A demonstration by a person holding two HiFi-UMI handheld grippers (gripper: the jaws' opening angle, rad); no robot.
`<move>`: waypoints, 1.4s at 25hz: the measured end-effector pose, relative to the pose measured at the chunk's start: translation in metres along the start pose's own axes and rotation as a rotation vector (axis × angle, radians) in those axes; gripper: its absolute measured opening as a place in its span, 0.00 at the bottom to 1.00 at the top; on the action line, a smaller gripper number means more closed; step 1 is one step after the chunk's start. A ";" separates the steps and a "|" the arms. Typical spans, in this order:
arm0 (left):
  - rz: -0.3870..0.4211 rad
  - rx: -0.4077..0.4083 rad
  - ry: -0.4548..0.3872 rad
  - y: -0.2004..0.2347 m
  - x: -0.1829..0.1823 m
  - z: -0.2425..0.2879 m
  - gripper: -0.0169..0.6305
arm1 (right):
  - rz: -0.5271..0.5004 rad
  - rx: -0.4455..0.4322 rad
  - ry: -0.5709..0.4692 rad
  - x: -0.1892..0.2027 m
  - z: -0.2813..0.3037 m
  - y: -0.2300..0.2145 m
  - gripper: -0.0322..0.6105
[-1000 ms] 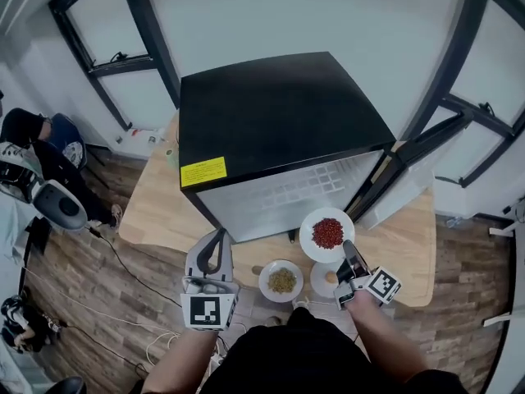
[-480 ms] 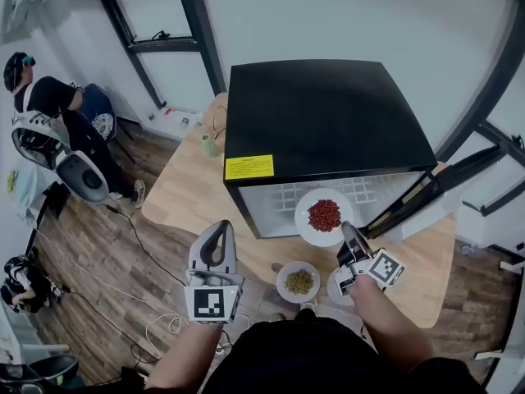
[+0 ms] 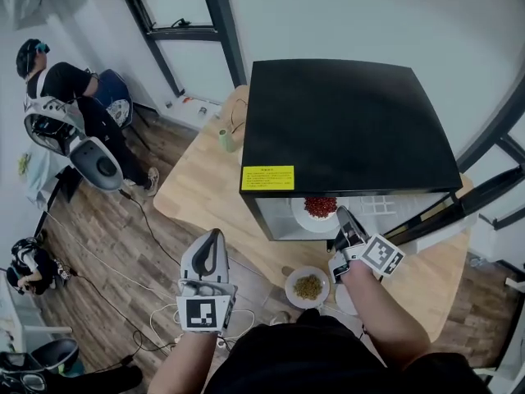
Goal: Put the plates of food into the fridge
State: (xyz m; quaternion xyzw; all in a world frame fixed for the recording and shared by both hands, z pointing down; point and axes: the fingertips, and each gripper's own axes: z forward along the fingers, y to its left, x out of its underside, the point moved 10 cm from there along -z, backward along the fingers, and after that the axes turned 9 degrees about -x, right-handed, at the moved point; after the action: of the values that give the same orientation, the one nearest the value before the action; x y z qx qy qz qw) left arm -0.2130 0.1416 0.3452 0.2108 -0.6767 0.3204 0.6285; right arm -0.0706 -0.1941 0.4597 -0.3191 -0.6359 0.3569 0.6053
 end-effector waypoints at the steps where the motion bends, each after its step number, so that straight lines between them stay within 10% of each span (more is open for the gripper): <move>1: -0.014 -0.004 0.001 0.001 0.001 0.000 0.03 | -0.010 0.004 0.009 -0.001 0.006 0.001 0.10; 10: -0.071 -0.080 0.038 0.013 0.016 -0.008 0.03 | -0.100 0.108 0.082 -0.014 0.050 0.006 0.10; 25: -0.129 -0.155 0.030 0.039 0.017 -0.021 0.03 | -0.600 0.347 0.369 -0.012 0.097 0.031 0.26; 35: -0.105 -0.074 -0.002 0.040 0.020 -0.019 0.03 | -0.654 0.336 0.276 -0.019 0.064 0.043 0.30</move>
State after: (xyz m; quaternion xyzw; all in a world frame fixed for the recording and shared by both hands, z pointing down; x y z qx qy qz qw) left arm -0.2294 0.1857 0.3585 0.2227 -0.6768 0.2614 0.6512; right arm -0.1349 -0.1908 0.4123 -0.0414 -0.5492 0.1980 0.8108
